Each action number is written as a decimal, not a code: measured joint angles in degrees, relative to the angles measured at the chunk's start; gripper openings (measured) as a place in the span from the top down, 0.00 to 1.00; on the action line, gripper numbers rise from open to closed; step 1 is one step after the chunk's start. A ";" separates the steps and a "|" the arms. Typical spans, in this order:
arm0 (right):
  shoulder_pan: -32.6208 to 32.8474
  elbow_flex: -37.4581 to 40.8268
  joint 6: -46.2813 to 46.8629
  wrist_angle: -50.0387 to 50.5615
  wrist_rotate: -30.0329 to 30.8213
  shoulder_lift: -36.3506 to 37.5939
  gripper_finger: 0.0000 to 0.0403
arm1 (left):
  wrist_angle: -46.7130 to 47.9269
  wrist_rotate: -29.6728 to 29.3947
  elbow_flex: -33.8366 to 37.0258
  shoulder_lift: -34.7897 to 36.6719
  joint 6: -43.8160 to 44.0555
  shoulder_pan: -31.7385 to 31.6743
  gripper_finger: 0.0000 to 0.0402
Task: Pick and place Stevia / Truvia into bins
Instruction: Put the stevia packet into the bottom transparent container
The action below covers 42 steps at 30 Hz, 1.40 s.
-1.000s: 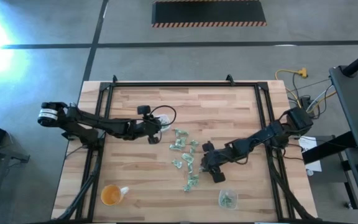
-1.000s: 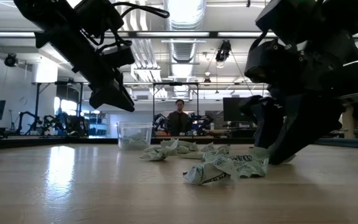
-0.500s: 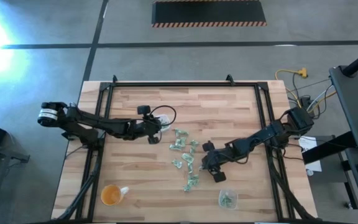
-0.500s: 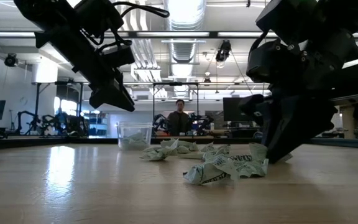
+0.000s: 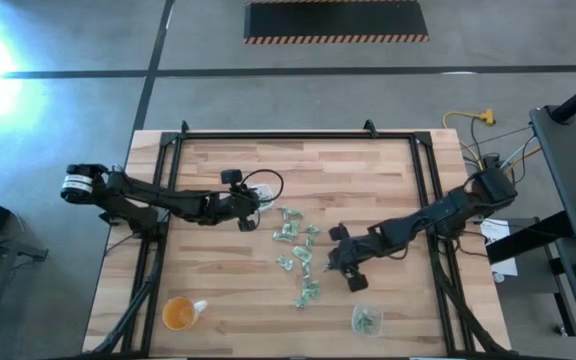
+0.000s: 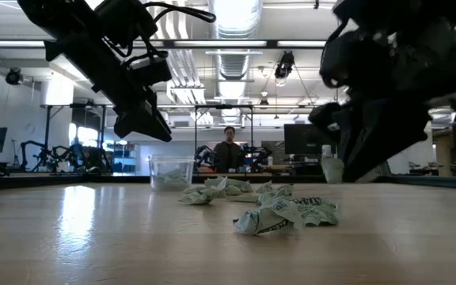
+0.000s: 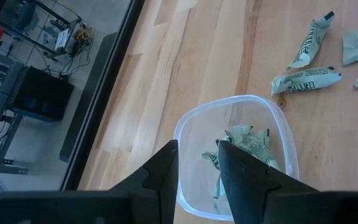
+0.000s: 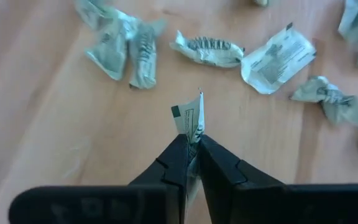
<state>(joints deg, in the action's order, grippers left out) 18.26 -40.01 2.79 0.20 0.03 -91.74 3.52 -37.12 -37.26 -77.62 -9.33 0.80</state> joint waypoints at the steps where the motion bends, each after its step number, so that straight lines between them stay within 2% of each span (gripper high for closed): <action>1: 0.39 0.00 0.01 0.38 0.01 1.06 0.93 | -0.05 0.00 0.00 0.00 0.01 0.00 0.75; 7: 5.29 -0.02 1.19 1.65 0.04 7.95 0.93 | 0.01 0.00 0.02 0.00 -0.01 0.00 0.75; 14: 15.14 -0.06 3.68 1.63 0.46 13.84 0.93 | 0.00 0.01 0.07 0.00 0.01 0.00 0.75; 21: 25.30 -0.06 7.15 0.85 5.89 12.88 0.93 | -0.02 0.02 0.02 0.00 0.10 0.00 0.75; 24: 27.77 -0.06 9.59 -0.22 6.24 10.99 0.93 | -0.02 0.02 0.07 0.00 0.19 0.00 0.75; 42: 29.14 -0.06 16.90 0.10 6.10 8.35 0.92 | 0.01 0.02 0.04 0.00 1.47 0.00 0.75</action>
<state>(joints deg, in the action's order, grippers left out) 47.40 -40.07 19.68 0.30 6.13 -83.40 3.53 -37.10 -37.21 -77.62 -7.86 0.80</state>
